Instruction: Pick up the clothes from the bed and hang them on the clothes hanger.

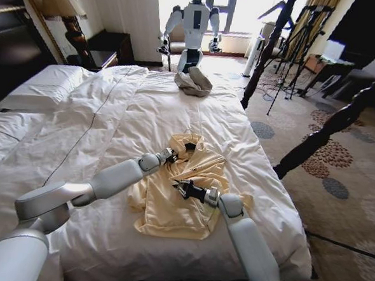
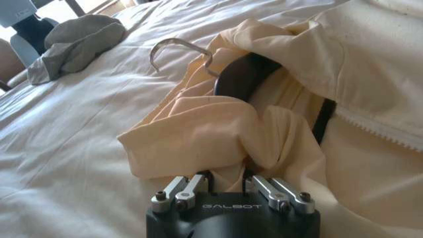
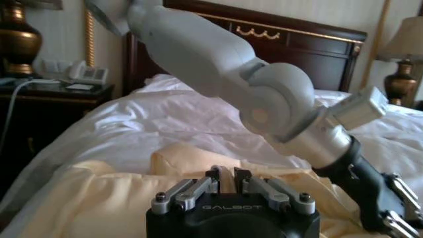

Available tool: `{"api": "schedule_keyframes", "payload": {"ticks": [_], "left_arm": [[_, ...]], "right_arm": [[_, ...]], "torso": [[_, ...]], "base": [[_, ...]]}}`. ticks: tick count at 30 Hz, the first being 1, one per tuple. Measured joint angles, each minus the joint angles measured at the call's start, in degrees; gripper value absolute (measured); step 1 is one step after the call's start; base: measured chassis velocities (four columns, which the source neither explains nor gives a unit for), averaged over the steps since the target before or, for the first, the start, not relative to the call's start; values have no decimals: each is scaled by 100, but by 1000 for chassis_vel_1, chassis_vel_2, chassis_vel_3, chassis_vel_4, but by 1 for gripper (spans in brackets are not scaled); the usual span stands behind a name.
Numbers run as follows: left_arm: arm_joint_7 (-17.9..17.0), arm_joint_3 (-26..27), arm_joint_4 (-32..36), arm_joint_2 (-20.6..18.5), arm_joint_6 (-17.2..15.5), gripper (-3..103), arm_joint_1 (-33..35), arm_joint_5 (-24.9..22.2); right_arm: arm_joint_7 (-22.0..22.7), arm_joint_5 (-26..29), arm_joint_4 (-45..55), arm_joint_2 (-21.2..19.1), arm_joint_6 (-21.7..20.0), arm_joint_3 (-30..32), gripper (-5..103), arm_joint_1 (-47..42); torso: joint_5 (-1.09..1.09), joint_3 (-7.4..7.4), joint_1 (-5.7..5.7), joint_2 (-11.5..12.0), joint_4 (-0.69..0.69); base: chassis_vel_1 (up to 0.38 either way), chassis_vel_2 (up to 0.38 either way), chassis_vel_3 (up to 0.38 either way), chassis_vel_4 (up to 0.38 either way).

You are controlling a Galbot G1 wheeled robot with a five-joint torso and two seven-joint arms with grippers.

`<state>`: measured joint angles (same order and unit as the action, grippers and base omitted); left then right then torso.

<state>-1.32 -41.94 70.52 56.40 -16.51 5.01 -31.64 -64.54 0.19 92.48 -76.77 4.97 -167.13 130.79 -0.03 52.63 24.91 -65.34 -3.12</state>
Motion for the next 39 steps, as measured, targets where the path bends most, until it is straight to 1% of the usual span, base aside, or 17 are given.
{"api": "schedule_keyframes", "payload": {"ticks": [1, 2, 4, 6, 7, 9, 10, 12, 14, 15, 16, 18, 21, 23, 26, 29, 39], "left_arm": [[-4, 16, 11, -2, 0, 23, 15, 4], [-4, 16, 11, -2, 0, 23, 15, 4], [-4, 38, 44, -24, -1, 23, 35, 6], [1, 59, 76, -71, -2, 23, 42, 6], [1, 59, 76, -71, -2, 23, 42, 6], [7, 76, 82, -120, -3, 23, 42, 4], [7, 76, 82, -120, -3, 23, 42, 4], [10, 102, 94, -143, -3, 23, 54, 3], [8, 108, 123, -160, -4, 23, 72, 4], [8, 108, 123, -160, -4, 23, 72, 4], [5, 122, 144, -166, -5, 23, 93, 4], [5, 130, 145, -165, -5, 23, 99, 5], [-5, 165, 144, -126, -12, 23, 122, 12], [-5, 166, 141, -115, -13, 23, 122, 13], [-2, 167, 130, -108, -14, 23, 112, 13], [5, 167, 133, -115, -14, 23, 105, 12], [7, 179, 168, -158, -14, 23, 110, 10]], "right_arm": [[-236, -15, 0, -35, -5, 0, 18, 66], [-236, -15, 0, -35, -5, 0, 18, 66], [-510, -95, -2, -90, -2, -1, 28, 146], [-596, -124, 54, -82, -20, -4, 39, 157], [-596, -124, 54, -82, -20, -4, 39, 157], [-740, -120, 233, 42, -132, -2, 50, 159], [-740, -120, 233, 42, -132, -2, 50, 159], [-996, -84, 382, 241, -321, -3, 61, 190], [-1090, 3, 461, 413, -523, -2, 66, 193], [-1090, 3, 461, 413, -523, -2, 66, 193], [-1031, 40, 509, 530, -674, -2, 77, 189], [-973, 20, 533, 555, -729, -3, 77, 187], [-444, -265, 695, 612, -811, -3, 93, 143], [-327, -286, 735, 632, -759, -3, 97, 124], [-72, 98, 681, 680, -417, -2, 100, 89], [-4, 375, 676, 763, -338, -1, 100, 45], [-391, 812, 986, 1414, -336, 1, 100, -170]], "torso": [[0, 0, 0, 0, 0], [0, 0, 0, 0, 0], [1, 0, 0, 0, 1], [1, 0, 0, 0, 0], [1, 0, 0, 0, 0], [0, 0, 0, 0, 0], [0, 0, 0, 0, 0], [1, 0, 0, 0, 0], [0, 0, 0, 0, 0], [0, 0, 0, 0, 0], [1, 0, 0, 0, 0], [2, 0, 0, 0, 0], [2, 0, 0, 0, 3], [2, 0, 0, 0, 3], [2, 0, 0, 0, 2], [1, 0, 0, 0, 1], [1, -1, 0, 0, 0]], "base": [[0, 0, 0, 0], [0, 0, 0, 0], [0, 0, 0, 0], [0, 0, 0, 0], [0, 0, 0, 0], [0, 0, 0, 0], [0, 0, 0, 0], [0, 0, 0, 0], [0, 0, 0, 0], [0, 0, 0, 0], [0, 0, 0, 0], [0, 0, 0, 0], [0, 0, 0, 0], [0, 0, 0, 0], [0, 0, 0, 0], [0, 0, 0, 0], [0, 0, 0, 0]]}}
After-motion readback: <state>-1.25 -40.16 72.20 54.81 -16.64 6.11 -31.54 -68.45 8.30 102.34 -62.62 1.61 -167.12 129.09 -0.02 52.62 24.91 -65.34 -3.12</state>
